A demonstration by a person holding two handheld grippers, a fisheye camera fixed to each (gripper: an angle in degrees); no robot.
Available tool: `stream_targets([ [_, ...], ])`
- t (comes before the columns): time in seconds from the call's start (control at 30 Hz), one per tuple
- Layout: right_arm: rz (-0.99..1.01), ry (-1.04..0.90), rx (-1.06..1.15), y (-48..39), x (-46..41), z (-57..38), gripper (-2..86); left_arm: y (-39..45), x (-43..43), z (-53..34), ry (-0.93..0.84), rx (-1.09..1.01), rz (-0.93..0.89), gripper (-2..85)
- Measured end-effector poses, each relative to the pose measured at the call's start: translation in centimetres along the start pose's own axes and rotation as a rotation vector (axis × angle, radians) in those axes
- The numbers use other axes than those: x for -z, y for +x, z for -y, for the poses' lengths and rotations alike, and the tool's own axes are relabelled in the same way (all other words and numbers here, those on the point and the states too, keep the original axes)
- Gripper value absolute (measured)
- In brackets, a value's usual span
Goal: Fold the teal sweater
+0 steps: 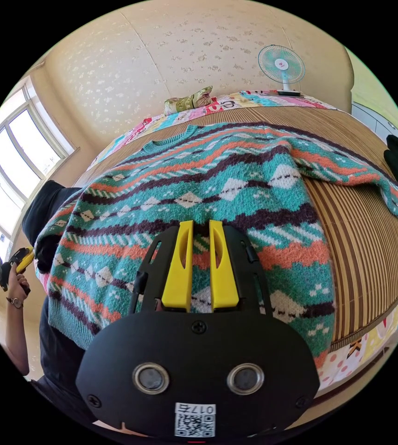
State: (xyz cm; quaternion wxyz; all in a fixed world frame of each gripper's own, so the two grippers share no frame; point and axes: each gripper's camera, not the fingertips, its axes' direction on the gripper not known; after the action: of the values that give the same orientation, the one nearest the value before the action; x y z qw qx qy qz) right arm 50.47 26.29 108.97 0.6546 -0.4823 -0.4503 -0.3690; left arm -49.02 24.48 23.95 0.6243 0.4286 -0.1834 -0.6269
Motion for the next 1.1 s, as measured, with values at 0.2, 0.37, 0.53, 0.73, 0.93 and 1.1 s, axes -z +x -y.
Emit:
stream_targets([
  [0.2, 0.009, 0.002, -0.004, -0.5, 0.0, 0.1, 6.2, 1.2, -0.6, 2.0, -0.075, 0.012, -0.142, -0.3],
  [0.37, 0.015, 0.002, -0.007, -0.9, 0.0, 0.4, 6.2, 1.8, 4.3, 0.0, 0.164, -0.14, 0.123, 8.7],
  [0.53, 0.016, 0.002, -0.007, -1.4, 0.1, 0.7, 6.2, -0.5, 0.6, -1.3, 0.021, -0.15, 0.21, 13.8],
  [0.73, 0.017, 0.003, -0.008, -2.0, 0.4, 1.1, 6.2, -3.7, 1.0, -2.8, 0.027, -0.05, 0.059, 6.6],
  [0.93, 0.018, 0.003, -0.009, -2.4, 0.8, 1.8, 6.2, 5.2, 7.4, -2.9, 0.197, -0.277, -0.161, 4.4],
  [1.1, 0.018, 0.004, -0.01, -2.7, 1.3, 2.4, 6.2, 19.4, 6.6, -3.6, 0.213, -0.442, -0.474, 4.3],
])
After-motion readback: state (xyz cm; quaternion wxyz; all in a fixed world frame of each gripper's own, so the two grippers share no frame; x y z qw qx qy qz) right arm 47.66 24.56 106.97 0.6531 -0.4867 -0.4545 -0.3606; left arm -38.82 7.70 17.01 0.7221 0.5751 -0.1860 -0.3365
